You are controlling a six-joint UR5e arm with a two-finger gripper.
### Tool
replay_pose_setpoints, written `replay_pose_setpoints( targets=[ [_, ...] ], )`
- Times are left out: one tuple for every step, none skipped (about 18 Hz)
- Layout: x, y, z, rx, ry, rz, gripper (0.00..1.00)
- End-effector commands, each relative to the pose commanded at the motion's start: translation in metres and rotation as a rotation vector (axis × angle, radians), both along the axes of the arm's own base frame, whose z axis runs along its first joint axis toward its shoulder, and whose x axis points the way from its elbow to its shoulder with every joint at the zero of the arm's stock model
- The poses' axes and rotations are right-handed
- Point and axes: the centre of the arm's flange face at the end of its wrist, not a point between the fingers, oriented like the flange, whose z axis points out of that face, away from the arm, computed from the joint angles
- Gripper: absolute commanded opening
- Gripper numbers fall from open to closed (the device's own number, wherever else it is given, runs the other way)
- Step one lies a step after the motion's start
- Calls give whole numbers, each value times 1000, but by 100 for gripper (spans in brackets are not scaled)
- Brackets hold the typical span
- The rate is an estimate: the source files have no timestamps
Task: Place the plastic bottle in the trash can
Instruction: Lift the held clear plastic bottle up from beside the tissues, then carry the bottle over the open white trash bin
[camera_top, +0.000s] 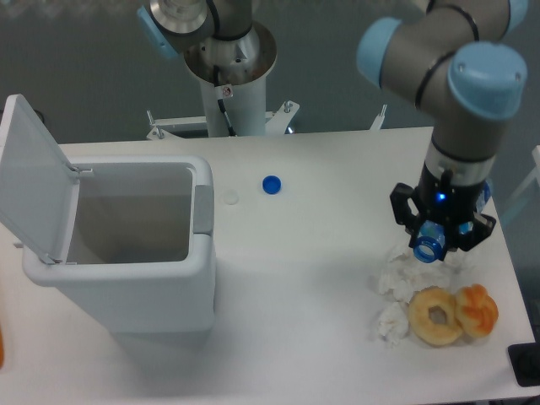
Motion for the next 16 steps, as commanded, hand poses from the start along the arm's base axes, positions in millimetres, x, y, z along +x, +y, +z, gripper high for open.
replay_pose_setpoints(
  targets=[
    [14, 2, 11, 34, -12, 15, 5],
    [23, 5, 20, 64, -24, 31, 5],
    [33, 11, 26, 88, -34, 38, 5],
    [41, 16, 31, 107, -46, 44, 5],
    [50, 23, 33, 121, -61, 49, 5],
    [57, 28, 34, 129, -68, 60, 5],
    [66, 34, 39, 143, -64, 64, 5],
    [77, 42, 41, 157, -69, 60, 5],
    [89, 46, 45, 178, -77, 60, 5],
    [102, 47, 52, 210, -91, 64, 5],
    [113, 44, 59, 247, -104, 74, 5],
    [125, 40, 70, 290, -107, 79, 5],
    [136, 37, 83, 326, -107, 79, 5],
    [143, 36, 93, 348, -107, 77, 5],
    [151, 37, 101, 367, -113, 74, 5],
    [168, 36, 116, 397, -122, 76, 5]
  ],
)
